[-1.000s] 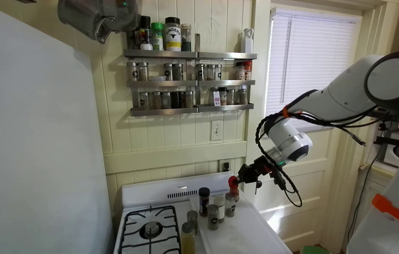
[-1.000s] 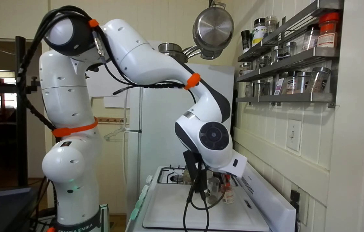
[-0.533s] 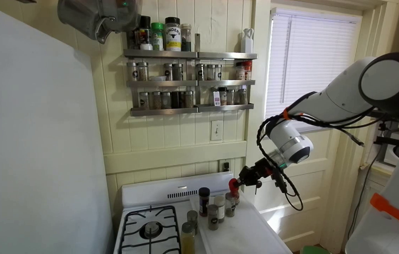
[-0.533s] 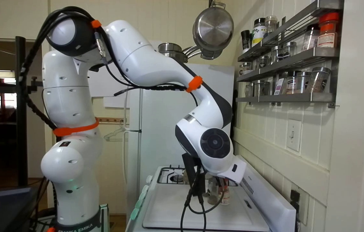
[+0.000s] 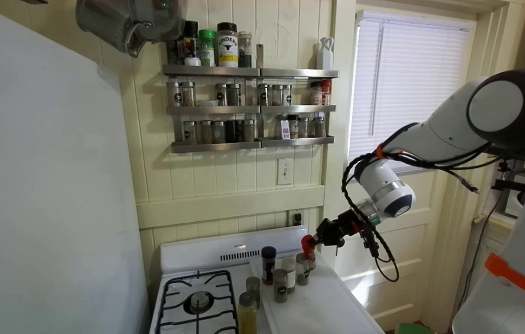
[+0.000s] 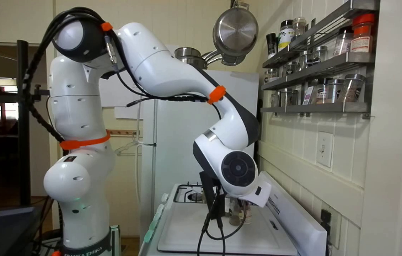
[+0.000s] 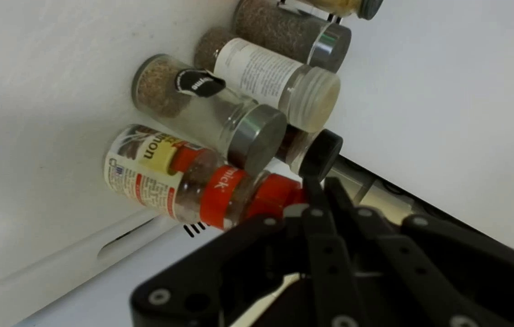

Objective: Close the lid on the red container.

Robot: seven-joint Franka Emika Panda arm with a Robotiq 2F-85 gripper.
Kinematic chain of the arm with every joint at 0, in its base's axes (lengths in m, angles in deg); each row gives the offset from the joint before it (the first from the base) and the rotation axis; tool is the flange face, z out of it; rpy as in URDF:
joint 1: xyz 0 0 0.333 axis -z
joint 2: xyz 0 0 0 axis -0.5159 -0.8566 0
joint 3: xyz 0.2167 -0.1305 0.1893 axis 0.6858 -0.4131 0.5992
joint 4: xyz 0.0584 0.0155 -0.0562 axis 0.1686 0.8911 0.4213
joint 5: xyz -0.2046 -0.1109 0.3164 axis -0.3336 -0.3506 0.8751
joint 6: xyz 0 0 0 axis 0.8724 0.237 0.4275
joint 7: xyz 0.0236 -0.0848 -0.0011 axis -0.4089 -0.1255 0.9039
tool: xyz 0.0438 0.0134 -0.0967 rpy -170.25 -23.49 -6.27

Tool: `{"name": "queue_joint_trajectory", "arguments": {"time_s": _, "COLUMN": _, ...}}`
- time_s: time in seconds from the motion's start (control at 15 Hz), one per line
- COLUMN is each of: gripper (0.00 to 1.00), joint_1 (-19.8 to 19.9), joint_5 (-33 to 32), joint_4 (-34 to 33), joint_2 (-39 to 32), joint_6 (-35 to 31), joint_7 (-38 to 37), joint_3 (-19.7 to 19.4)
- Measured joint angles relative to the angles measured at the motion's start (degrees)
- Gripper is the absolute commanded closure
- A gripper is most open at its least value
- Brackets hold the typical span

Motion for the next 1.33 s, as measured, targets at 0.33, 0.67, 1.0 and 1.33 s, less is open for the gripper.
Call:
{"name": "queue_joint_trajectory", "arguments": {"time_s": 0.33, "gripper": 0.99, "joint_1": 1.0, "joint_5": 0.4, "joint_4": -0.1, "joint_2": -1.2, "joint_6": 2.2, "joint_7": 0.2, "joint_3": -0.3}}
{"name": "queue_joint_trajectory", "arguments": {"time_s": 0.67, "gripper": 0.99, "joint_1": 1.4, "joint_5": 0.4, "joint_4": -0.3, "joint_2": -3.1, "joint_6": 2.3, "joint_7": 0.2, "joint_3": -0.3}}
{"name": "queue_joint_trajectory", "arguments": {"time_s": 1.0, "gripper": 0.69, "joint_1": 1.5, "joint_5": 0.4, "joint_4": -0.9, "joint_2": -4.3, "joint_6": 2.3, "joint_7": 0.2, "joint_3": -0.2}}
{"name": "queue_joint_trajectory", "arguments": {"time_s": 1.33, "gripper": 0.45, "joint_1": 1.5, "joint_5": 0.4, "joint_4": -1.1, "joint_2": -4.3, "joint_6": 2.3, "joint_7": 0.2, "joint_3": -0.2}}
